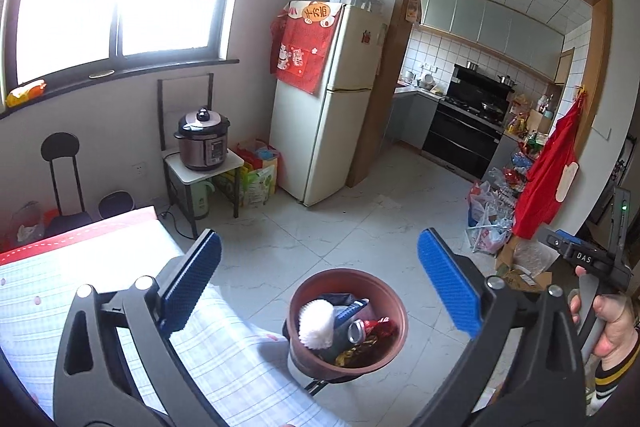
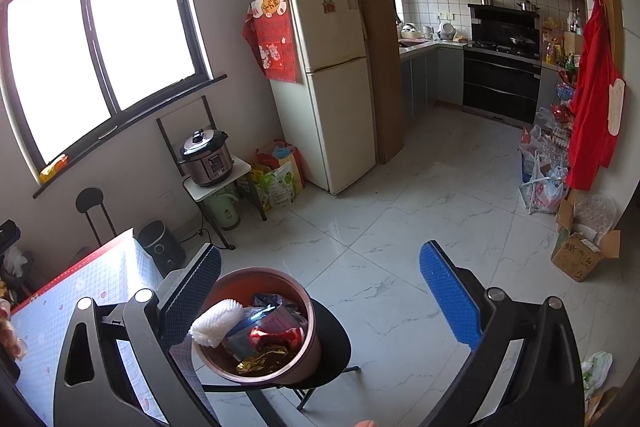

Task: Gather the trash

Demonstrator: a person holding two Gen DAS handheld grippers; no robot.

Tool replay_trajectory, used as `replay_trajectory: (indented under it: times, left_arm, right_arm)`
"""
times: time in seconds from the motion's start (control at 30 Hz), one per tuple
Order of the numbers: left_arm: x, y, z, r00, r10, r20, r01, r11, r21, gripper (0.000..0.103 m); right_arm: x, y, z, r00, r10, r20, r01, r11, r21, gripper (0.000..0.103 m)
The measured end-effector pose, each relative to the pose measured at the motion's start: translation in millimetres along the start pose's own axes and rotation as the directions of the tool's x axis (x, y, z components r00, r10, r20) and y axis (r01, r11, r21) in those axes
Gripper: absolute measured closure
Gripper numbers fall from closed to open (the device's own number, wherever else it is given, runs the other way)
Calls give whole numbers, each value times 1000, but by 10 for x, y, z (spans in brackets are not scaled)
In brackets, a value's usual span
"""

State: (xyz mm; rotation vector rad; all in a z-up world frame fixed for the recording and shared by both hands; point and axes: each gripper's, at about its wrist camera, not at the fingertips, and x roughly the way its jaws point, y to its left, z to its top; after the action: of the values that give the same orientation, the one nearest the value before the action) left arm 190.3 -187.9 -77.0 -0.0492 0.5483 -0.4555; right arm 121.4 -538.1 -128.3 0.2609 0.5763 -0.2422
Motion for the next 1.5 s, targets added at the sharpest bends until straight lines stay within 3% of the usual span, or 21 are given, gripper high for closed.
replay_trajectory:
  times: [0.23,0.8,1.1,1.5]
  left_arm:
    - [-689,422,-92,993,119,24,-119,993,16,6]
    - [-2060,1410,-502,968,238,81,-234,970,-57,6]
    - [-2358,1626,-630,957,277,90,-274,961,-39,6]
    - [-2393,1678,-643,962,254,101,-253,967,-22,6]
  right_arm:
    - [-439,636,-112,1000,7,28,-4,997,-78,5]
    - [-1164,2032,-560,997,54,54,-41,978,-206,5]
    - [-1328,2308,-718,996,60,64,-48,981,-186,5]
    - [-1421,2355,-766,997,35,74,-23,986,-163,5]
